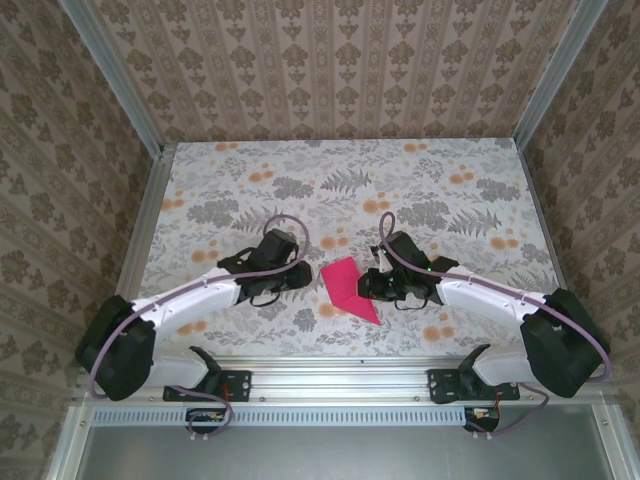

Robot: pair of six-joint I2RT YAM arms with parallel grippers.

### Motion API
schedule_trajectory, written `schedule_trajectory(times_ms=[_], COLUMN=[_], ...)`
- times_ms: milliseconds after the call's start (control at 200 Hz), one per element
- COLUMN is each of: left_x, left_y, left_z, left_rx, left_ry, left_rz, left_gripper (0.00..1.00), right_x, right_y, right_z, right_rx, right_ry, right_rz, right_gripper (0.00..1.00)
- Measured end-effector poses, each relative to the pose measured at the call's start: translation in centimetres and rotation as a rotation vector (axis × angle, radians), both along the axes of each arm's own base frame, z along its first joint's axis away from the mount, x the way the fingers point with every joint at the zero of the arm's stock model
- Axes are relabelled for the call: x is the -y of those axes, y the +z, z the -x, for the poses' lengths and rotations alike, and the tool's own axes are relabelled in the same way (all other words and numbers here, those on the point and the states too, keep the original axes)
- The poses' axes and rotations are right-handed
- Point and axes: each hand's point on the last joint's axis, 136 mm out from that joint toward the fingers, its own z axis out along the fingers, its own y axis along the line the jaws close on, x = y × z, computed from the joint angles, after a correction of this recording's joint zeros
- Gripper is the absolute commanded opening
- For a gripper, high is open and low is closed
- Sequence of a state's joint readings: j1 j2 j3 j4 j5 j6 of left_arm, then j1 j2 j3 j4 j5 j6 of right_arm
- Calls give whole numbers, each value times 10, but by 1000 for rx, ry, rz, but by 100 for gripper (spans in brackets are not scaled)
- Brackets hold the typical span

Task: Fold a paper plane with a square sheet of paper (pick it up from the middle)
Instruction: Turn over the paper at the center of the table, then fold the wing for the fifth time at the center of the table.

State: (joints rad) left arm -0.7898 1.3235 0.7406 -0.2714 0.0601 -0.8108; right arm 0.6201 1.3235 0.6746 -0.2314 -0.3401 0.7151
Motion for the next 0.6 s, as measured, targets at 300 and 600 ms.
schedule_trajectory(times_ms=[300,600], left_x=[33,33], left_y=[-2,-9], left_z=[12,10], left_rx=[-2,-19], left_ry=[-84,-61], left_rz=[-6,-12], left_gripper=[34,34], right_x=[-8,-12], right_y=[5,-1], right_z=[1,6], right_rx=[0,-38], right_ry=[29,50], right_rz=[-62,-73], right_gripper=[9,6])
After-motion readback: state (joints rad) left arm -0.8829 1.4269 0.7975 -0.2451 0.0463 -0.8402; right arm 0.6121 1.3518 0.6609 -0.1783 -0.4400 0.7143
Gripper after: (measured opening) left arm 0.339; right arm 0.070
